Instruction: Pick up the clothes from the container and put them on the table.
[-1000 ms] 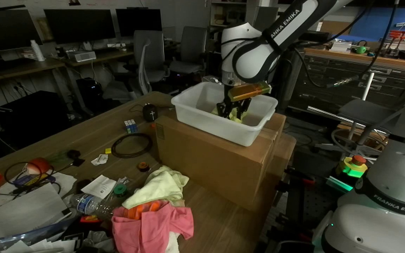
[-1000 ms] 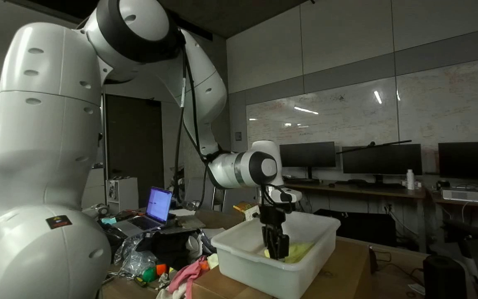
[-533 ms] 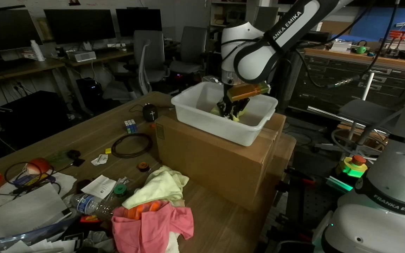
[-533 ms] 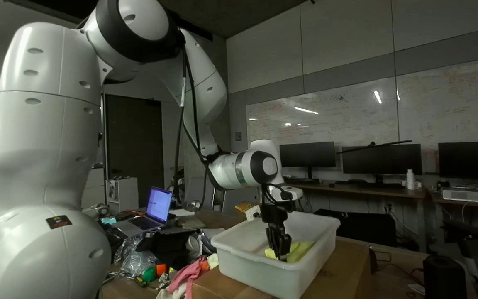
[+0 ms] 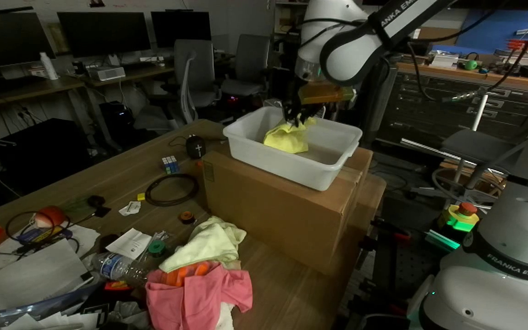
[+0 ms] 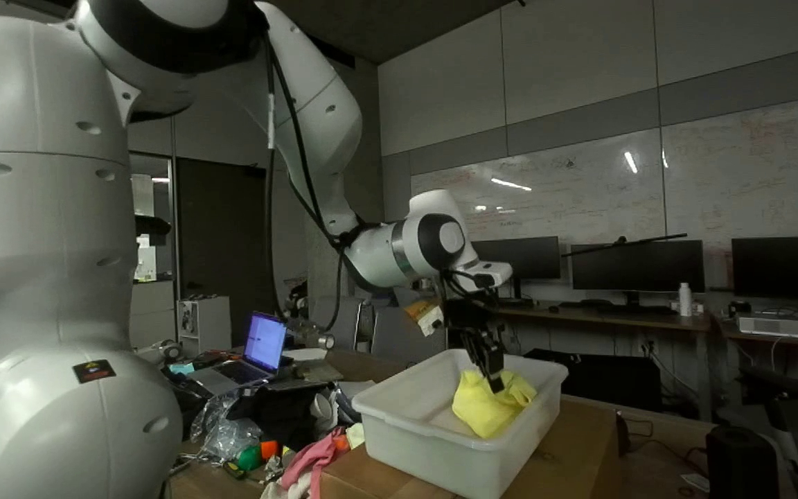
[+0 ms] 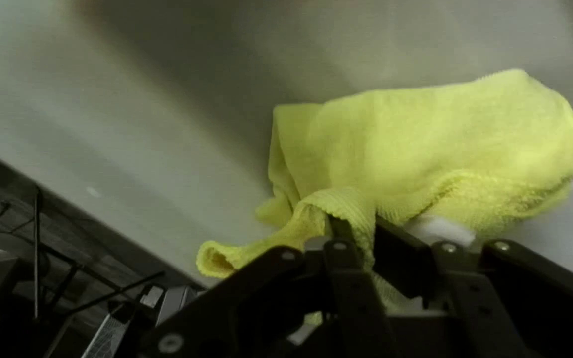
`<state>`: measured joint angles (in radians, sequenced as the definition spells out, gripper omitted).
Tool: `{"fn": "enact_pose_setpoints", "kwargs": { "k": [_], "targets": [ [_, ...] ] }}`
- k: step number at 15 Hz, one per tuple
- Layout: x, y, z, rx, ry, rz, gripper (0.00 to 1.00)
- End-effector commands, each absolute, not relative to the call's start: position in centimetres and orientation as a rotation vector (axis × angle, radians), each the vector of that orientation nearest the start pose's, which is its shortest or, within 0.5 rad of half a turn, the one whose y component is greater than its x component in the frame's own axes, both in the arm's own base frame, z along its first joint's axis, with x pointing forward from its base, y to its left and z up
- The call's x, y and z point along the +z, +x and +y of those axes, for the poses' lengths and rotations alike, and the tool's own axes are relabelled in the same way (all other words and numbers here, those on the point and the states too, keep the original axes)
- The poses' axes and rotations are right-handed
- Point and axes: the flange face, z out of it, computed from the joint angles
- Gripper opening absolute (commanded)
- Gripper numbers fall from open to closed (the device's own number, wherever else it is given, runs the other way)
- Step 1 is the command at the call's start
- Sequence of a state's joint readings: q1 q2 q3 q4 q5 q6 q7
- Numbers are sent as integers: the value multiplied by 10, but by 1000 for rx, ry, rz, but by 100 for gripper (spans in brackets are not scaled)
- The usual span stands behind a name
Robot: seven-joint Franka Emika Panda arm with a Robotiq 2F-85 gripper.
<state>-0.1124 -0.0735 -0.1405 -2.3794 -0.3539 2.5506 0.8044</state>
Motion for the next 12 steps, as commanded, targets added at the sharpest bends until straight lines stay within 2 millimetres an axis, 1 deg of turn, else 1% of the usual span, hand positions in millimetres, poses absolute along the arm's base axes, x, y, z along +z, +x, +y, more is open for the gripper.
{"fn": "enact_pose_setpoints", "kwargs": {
  "k": [1, 4, 6, 8, 11, 12],
  "targets": [
    [445, 461, -121, -784, -2912, 1259, 3],
    [494, 447, -109, -1005, -2826, 1232, 3],
    [522, 439, -96, -1128, -2745, 1209, 3],
    [544, 434, -80, -1210, -2677, 1187, 3],
    [565, 432, -58, -1291, -2578, 1171, 3],
    [569, 433, -51, -1305, -2555, 1163, 3]
  ]
}}
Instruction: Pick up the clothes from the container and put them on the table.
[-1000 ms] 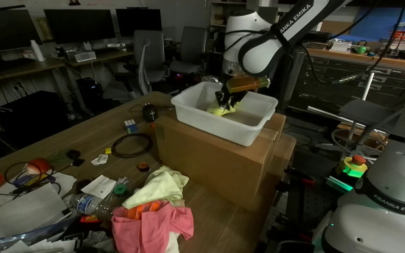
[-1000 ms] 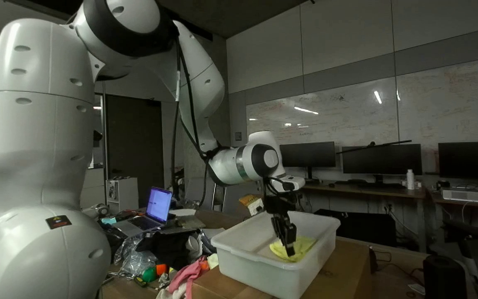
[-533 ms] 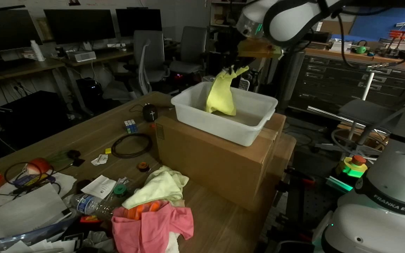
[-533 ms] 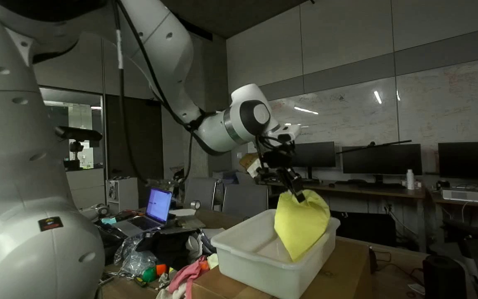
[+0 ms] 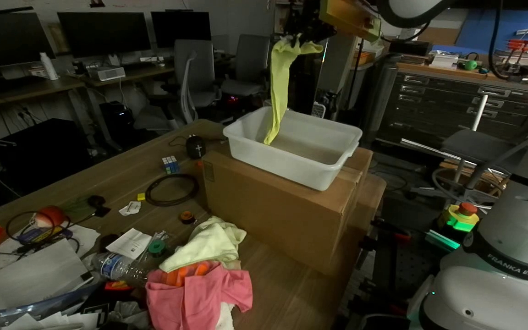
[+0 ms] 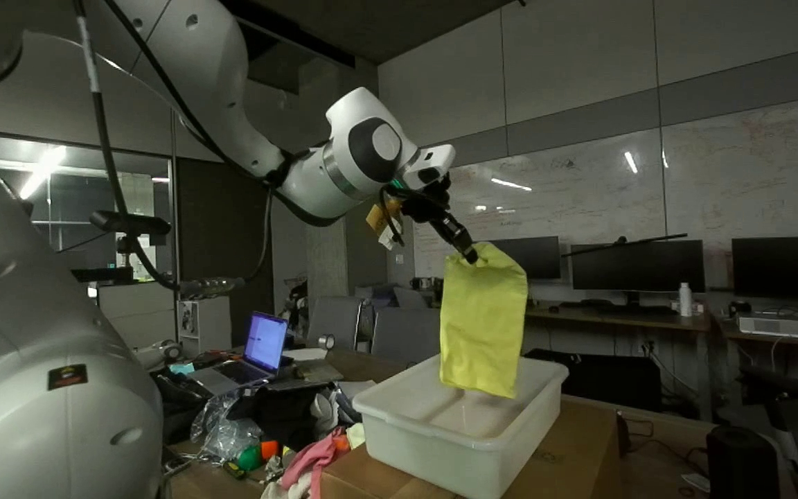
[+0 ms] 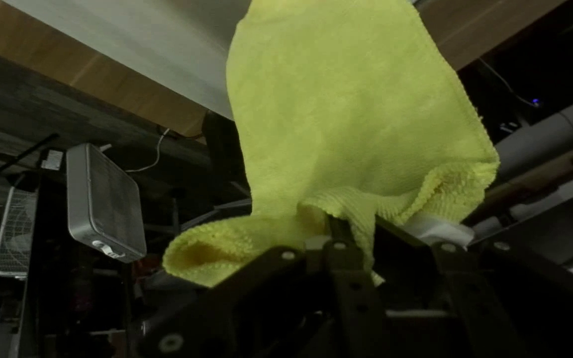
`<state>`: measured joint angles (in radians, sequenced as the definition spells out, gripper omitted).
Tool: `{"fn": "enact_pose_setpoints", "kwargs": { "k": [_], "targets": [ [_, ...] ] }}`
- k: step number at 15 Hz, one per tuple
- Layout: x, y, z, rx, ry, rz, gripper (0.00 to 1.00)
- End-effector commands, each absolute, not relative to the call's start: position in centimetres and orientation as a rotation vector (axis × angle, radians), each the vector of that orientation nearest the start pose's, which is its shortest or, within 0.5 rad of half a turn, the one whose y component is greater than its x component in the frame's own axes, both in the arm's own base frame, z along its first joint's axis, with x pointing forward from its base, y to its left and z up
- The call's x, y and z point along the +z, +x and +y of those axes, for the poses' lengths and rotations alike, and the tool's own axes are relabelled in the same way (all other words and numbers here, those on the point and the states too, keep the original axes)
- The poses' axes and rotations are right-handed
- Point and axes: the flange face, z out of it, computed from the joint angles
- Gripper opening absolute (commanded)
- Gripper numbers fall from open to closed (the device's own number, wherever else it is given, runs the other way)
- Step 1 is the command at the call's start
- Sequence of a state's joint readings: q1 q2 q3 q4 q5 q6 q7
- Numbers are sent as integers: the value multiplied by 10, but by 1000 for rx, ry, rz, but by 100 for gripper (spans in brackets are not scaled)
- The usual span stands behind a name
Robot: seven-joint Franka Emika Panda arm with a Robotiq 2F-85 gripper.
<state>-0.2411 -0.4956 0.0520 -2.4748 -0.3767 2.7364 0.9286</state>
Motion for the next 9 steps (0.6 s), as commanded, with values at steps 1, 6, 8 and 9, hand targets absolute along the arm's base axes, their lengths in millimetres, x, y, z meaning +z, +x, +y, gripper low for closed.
{"fn": "enact_pose_setpoints", "kwargs": {
  "k": [1, 6, 8, 9],
  "targets": [
    [572, 435, -44, -1306, -2550, 1144, 3],
    [556, 447, 28, -1126, -2729, 789, 3],
    [547, 449, 63, -1032, -2808, 643, 3],
    [543, 448, 79, -987, -2838, 567, 3]
  ]
}}
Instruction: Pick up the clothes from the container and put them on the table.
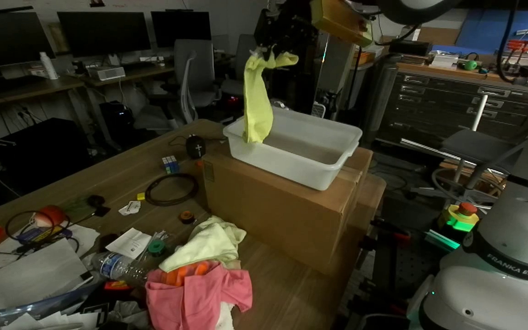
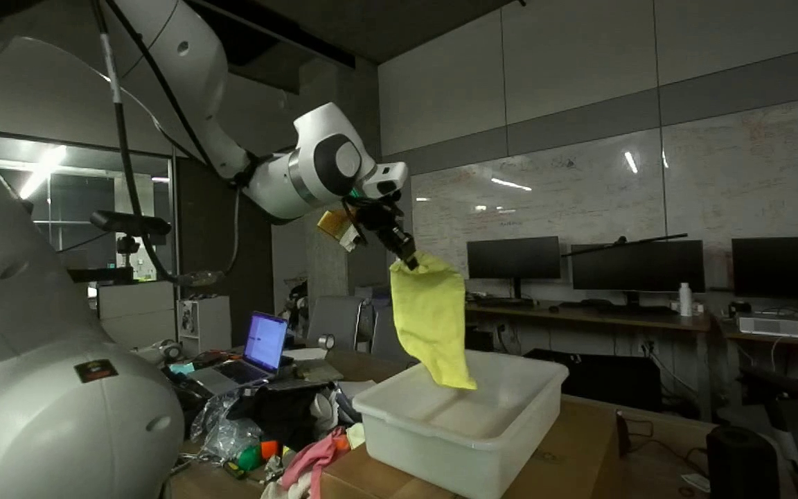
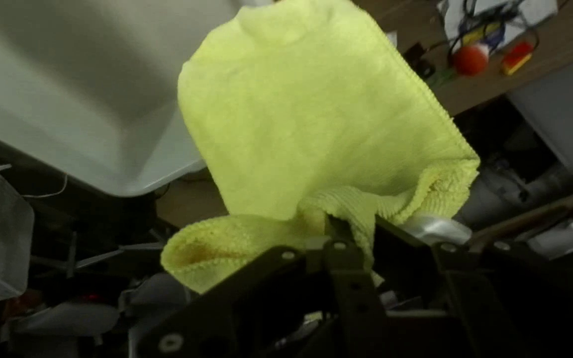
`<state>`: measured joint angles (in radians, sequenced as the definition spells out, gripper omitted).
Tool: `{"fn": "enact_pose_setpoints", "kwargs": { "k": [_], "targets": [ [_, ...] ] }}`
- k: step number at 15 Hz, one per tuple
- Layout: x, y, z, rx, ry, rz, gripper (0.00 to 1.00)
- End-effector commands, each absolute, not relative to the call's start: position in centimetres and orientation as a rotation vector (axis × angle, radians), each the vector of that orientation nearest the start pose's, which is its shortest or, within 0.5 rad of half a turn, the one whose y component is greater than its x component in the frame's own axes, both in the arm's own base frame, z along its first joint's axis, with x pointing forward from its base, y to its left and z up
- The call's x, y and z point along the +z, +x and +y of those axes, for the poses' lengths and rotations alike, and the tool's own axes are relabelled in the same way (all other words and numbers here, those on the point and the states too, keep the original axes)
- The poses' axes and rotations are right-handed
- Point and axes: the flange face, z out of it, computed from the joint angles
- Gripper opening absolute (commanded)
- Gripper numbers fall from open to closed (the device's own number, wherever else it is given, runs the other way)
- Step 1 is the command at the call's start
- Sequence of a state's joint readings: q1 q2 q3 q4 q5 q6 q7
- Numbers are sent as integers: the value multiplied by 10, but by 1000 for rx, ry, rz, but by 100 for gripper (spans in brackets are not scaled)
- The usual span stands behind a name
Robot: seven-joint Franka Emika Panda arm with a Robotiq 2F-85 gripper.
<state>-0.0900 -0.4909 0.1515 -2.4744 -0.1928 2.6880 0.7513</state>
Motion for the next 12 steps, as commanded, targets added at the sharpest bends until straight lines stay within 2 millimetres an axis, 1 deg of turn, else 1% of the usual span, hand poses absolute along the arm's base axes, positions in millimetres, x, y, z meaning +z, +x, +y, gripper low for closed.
{"fn": "enact_pose_setpoints", "kwargs": {
  "k": [1, 4, 7, 10, 12],
  "targets": [
    [541, 447, 95, -945, -2862, 490, 3],
    [534, 443, 137, -831, -2925, 244, 3],
    [530, 443, 172, -731, -2950, 3, 3],
    [529, 451, 201, -635, -2971, -239, 3],
    [530, 463, 213, -584, -3004, -317, 3]
  ]
}}
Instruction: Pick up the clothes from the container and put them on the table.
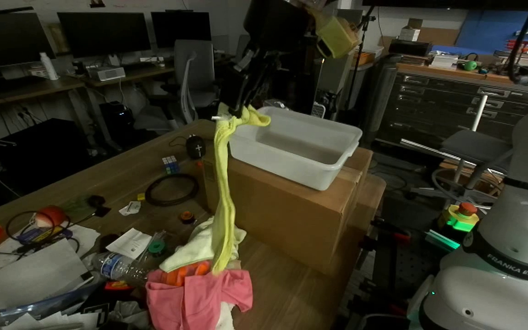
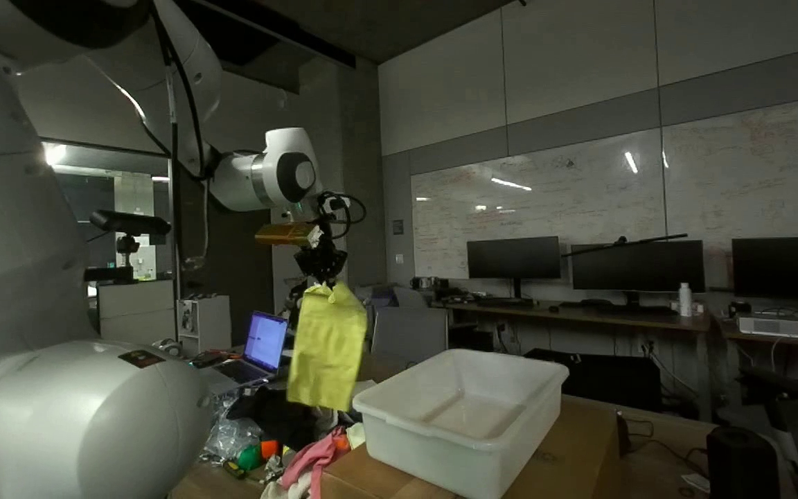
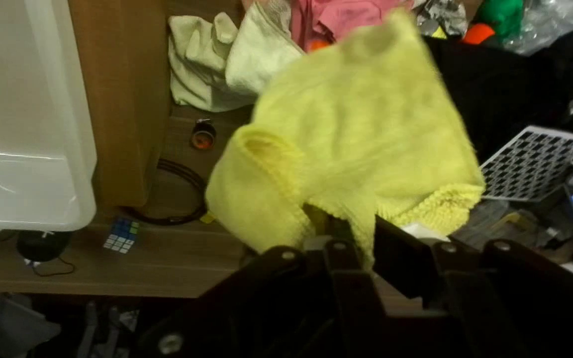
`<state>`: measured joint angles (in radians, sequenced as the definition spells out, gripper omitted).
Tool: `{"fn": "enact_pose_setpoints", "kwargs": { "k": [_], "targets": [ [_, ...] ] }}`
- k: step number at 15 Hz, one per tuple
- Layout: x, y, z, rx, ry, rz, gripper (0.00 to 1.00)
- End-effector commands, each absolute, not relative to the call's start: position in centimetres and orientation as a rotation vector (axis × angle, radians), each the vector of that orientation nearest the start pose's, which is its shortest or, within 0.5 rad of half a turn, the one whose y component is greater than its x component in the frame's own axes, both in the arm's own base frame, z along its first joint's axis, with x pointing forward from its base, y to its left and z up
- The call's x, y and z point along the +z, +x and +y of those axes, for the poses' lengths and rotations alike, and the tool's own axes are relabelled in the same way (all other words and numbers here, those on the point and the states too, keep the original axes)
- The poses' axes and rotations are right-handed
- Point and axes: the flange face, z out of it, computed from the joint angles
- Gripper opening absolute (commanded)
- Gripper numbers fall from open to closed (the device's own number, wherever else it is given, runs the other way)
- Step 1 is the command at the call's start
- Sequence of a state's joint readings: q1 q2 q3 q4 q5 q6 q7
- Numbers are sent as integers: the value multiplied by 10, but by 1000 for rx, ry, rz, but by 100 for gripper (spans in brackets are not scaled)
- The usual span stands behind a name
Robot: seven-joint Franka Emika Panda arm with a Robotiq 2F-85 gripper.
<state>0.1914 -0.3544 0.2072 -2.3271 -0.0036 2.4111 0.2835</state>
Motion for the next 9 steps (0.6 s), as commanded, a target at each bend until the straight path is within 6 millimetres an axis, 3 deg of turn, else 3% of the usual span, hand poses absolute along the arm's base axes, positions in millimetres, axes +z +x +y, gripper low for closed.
{"fn": "enact_pose_setpoints", "kwargs": {
  "k": [1, 9],
  "targets": [
    [530, 470, 217, -559, -3020, -320, 3],
    [528, 518, 239, -469, -3044, -276, 3]
  ]
}}
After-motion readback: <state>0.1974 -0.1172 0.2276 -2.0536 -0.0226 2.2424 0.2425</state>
